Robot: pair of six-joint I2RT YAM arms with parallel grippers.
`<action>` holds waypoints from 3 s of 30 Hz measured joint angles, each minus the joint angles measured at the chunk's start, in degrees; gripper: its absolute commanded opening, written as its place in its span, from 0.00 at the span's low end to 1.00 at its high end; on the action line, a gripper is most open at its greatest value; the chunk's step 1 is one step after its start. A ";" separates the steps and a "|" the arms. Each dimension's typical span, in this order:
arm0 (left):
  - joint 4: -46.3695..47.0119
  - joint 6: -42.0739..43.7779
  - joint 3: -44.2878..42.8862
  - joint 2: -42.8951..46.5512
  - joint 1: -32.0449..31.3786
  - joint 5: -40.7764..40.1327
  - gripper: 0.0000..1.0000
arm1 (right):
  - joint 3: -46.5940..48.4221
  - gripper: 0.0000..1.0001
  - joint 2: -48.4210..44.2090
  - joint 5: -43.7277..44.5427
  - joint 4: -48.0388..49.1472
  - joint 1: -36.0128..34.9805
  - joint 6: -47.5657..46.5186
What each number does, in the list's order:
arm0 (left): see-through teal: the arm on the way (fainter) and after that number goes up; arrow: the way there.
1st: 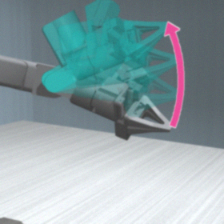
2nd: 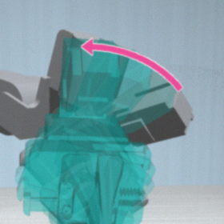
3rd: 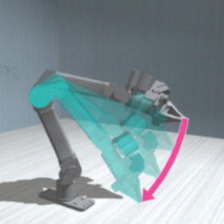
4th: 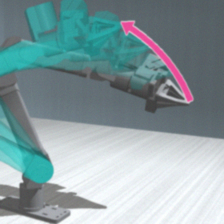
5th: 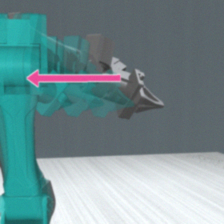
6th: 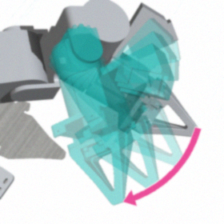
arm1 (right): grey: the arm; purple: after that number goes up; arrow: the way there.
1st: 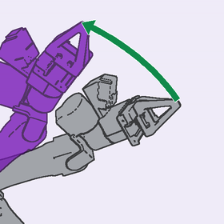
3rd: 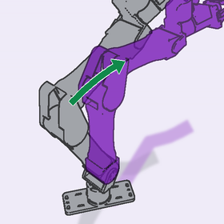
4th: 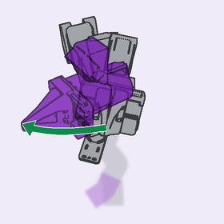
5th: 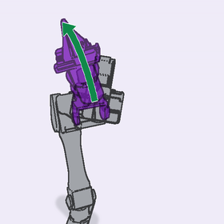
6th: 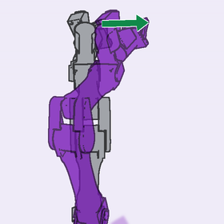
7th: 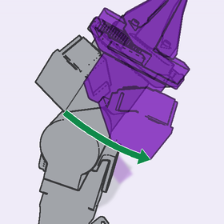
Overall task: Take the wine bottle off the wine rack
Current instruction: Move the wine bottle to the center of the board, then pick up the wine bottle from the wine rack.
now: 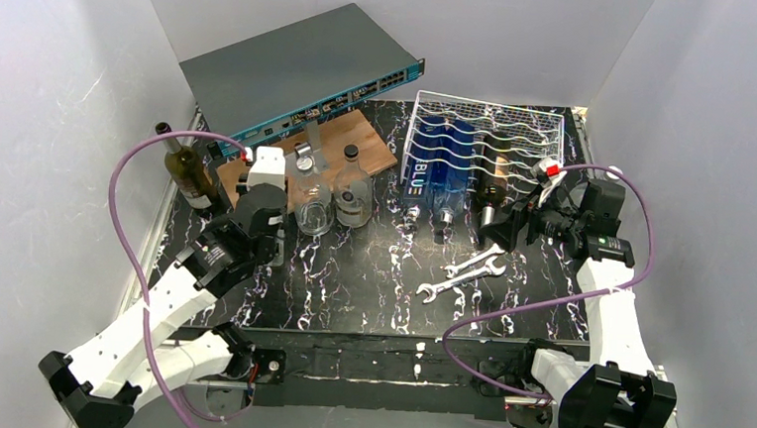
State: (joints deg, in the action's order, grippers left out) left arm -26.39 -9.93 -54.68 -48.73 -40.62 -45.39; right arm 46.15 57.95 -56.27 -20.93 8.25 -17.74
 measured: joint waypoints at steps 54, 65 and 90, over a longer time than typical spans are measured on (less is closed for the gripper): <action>16.11 -3.21 2.47 -7.85 17.75 10.16 0.37 | -0.11 0.98 0.22 0.61 -0.35 0.00 -1.79; 15.04 -4.63 1.36 -4.98 17.90 12.26 0.70 | -0.11 0.98 0.22 0.63 -0.39 0.00 -1.97; -3.50 -14.03 -1.07 15.21 17.94 45.94 0.98 | -2.10 0.98 0.24 6.58 0.94 0.24 1.53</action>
State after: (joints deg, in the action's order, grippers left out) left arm -29.89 -23.97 -55.75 -33.52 -22.68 0.56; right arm 44.05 58.19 -49.69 -19.99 8.49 -16.21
